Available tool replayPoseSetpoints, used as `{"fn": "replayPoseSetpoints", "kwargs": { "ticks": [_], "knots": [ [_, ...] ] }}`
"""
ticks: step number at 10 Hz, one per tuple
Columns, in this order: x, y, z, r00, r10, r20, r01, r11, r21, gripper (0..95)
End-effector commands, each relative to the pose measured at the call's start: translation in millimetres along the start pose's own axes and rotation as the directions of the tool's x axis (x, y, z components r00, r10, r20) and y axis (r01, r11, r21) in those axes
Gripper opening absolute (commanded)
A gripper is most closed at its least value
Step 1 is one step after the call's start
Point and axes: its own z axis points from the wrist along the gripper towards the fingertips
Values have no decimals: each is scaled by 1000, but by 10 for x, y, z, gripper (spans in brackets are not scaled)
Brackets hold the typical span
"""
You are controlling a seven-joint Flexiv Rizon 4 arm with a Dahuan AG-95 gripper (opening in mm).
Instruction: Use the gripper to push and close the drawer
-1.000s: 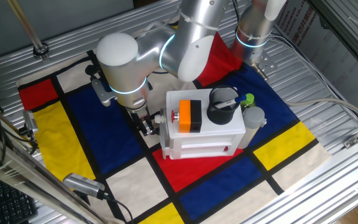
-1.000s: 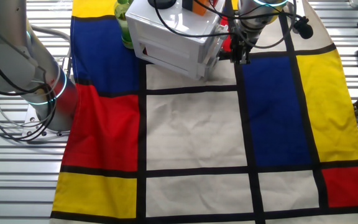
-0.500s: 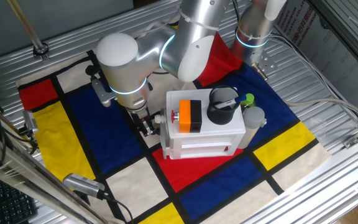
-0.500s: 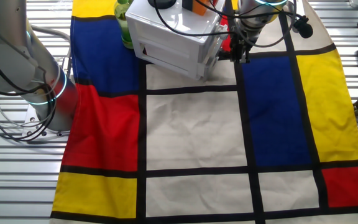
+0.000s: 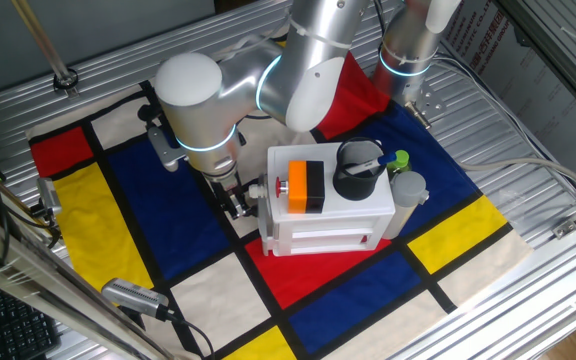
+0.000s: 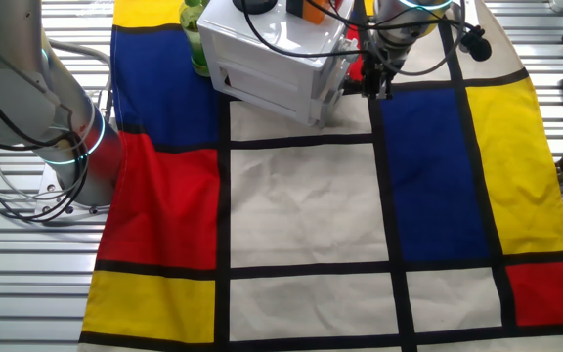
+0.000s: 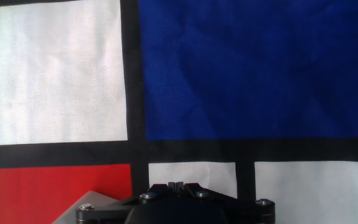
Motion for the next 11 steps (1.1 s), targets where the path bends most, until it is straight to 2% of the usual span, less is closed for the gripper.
{"fn": "replayPoseSetpoints", "kwargs": {
  "ticks": [1,11],
  "knots": [
    [16,-2,-5,1000,0,0,0,1000,-1,0],
    [93,51,25,1000,7,3,-7,1000,-5,0]
  ]
}}
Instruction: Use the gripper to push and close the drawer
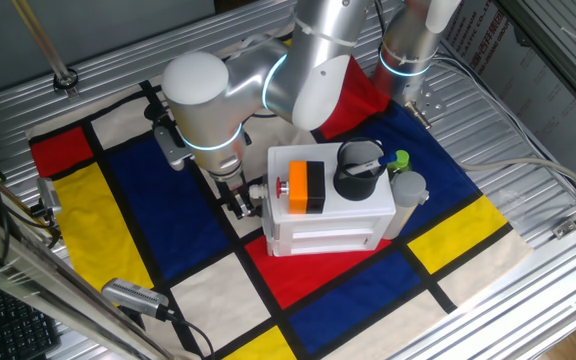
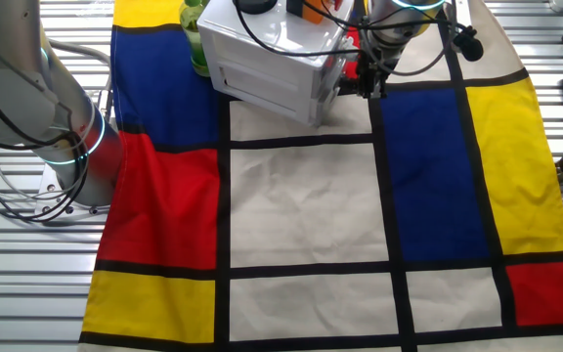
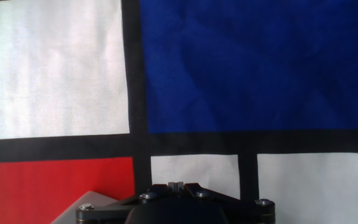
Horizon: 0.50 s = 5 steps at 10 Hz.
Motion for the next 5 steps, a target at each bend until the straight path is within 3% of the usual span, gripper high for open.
{"fn": "replayPoseSetpoints", "kwargs": {
  "ticks": [1,5],
  "knots": [
    [5,5,3,1000,0,2,0,1000,2,0],
    [9,12,5,1000,-2,-1,2,1000,-7,0]
  ]
}}
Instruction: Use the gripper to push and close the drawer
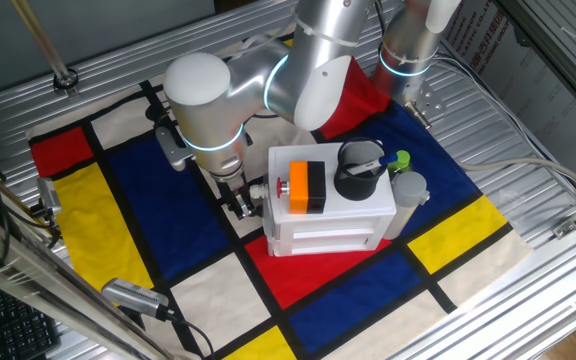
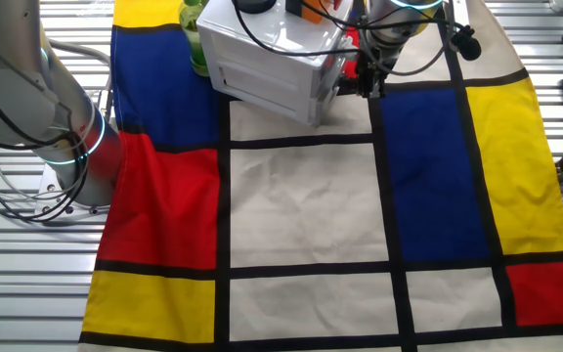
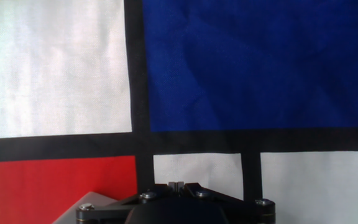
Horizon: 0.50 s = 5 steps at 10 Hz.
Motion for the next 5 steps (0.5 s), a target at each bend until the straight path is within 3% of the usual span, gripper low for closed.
{"fn": "replayPoseSetpoints", "kwargs": {
  "ticks": [1,5],
  "knots": [
    [6,4,0,1000,0,-4,0,1000,0,0],
    [9,8,2,1000,5,-6,-5,999,-32,0]
  ]
}}
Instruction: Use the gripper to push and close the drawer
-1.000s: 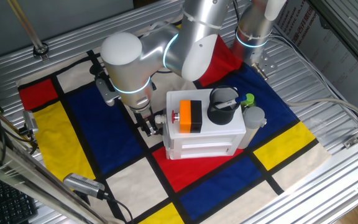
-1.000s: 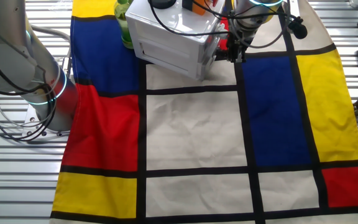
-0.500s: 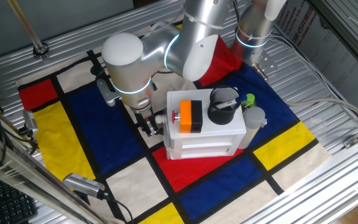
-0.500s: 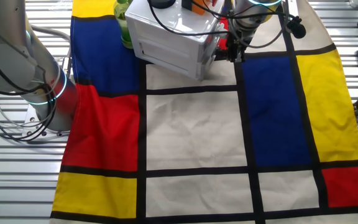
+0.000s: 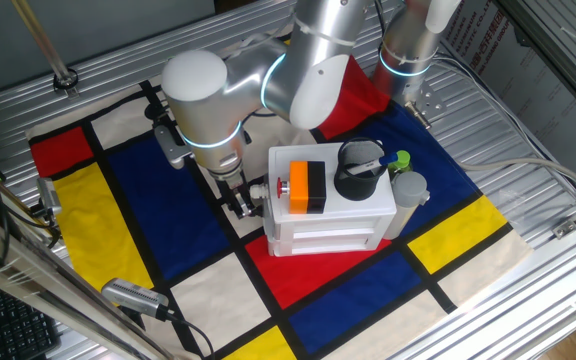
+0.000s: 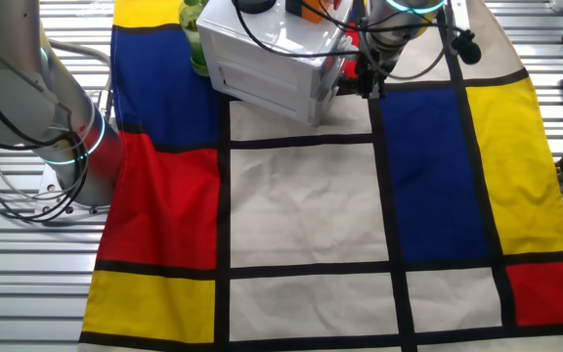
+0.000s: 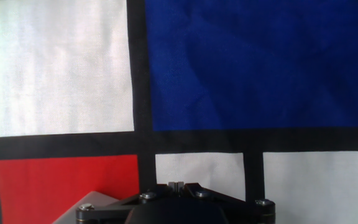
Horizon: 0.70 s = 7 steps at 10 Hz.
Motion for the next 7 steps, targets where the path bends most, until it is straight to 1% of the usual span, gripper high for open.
{"fn": "replayPoseSetpoints", "kwargs": {
  "ticks": [1,3,5,7],
  "knots": [
    [2,10,1,1000,0,-4,0,1000,-8,0],
    [2,10,2,1000,-2,-4,2,1000,1,0],
    [3,10,2,1000,-2,-4,2,1000,-1,0],
    [-1,12,0,1000,-3,-4,3,1000,7,0]
  ]
}}
